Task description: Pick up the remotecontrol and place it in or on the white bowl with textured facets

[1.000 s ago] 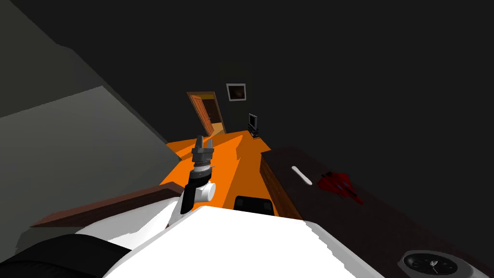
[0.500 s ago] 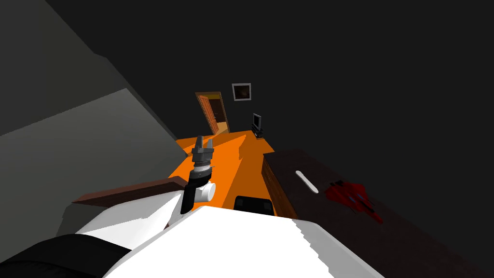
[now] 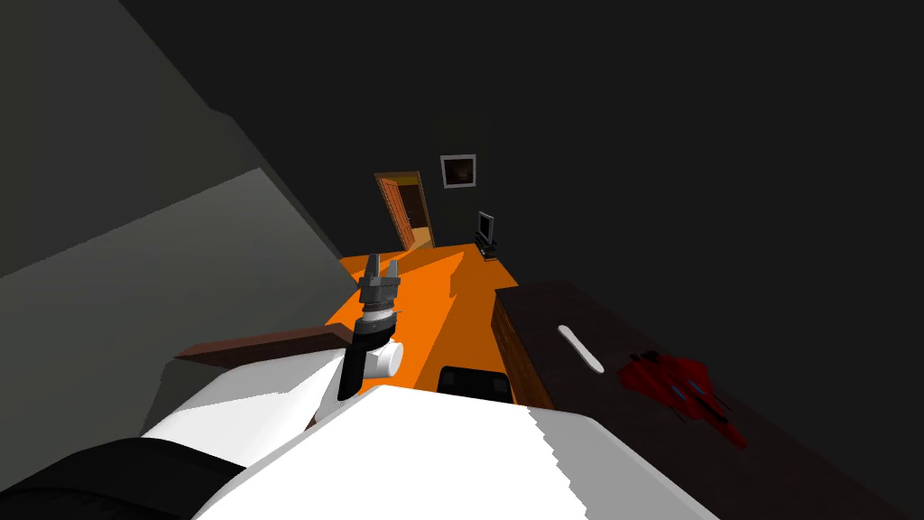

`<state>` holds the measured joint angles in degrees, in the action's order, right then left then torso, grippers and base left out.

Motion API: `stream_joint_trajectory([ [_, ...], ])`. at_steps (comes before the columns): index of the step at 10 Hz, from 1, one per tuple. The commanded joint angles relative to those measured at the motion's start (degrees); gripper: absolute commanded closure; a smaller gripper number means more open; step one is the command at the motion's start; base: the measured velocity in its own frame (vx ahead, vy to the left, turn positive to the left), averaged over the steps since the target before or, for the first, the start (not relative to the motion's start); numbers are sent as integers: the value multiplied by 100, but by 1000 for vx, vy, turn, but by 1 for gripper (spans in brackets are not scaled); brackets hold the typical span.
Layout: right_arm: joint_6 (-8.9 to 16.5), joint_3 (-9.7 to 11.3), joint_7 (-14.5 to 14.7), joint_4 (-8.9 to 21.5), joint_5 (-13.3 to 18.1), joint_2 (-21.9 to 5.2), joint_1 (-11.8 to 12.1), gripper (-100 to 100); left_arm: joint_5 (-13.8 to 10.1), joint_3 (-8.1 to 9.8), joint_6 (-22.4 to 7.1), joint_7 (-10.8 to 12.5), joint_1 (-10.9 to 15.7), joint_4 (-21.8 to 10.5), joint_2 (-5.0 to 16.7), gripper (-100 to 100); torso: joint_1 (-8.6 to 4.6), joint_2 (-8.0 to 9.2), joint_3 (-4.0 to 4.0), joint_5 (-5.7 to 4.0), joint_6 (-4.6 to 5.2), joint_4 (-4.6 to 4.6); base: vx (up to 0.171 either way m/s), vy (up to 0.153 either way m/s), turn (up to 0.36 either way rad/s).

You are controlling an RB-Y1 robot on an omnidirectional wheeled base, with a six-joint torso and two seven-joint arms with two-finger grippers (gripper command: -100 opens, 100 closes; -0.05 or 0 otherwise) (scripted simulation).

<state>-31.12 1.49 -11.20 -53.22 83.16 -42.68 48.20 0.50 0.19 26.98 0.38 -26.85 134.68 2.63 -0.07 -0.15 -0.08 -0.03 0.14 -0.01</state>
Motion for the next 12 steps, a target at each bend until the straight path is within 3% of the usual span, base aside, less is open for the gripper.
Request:
stream_joint_trajectory([
  [1,0,0,0,0,0,0,0,-100,0,0,0,0,0,0,0,0,0,0,0,0,0,0,7,-14,10],
  [2,2,0,19,10,6,12,-6,0,0,0,0,0,0,0,0,0,5,2,1,2,1,0,0,0,0],
  [3,129,109,100,175,-48,150,-131,-100,0,0,0,0,0,0,0,0,9,4,2,3,1,0,-12,-32,61],
  [5,288,244,204,383,-115,323,-287,-100,0,0,0,0,0,0,0,0,-6,13,7,-1,-1,3,-28,-57,69],
  [7,295,254,117,301,-79,293,-247,-100,0,0,0,0,0,0,0,0,-7,14,8,-1,1,3,-13,-29,12],
  [8,301,255,131,313,-83,298,-253,100,0,0,0,0,0,0,0,0,3,10,6,2,1,2,0,0,0],
  [12,291,262,136,307,-80,303,-251,100,0,0,0,0,0,0,0,0,1,8,5,3,3,3,0,0,0],
])
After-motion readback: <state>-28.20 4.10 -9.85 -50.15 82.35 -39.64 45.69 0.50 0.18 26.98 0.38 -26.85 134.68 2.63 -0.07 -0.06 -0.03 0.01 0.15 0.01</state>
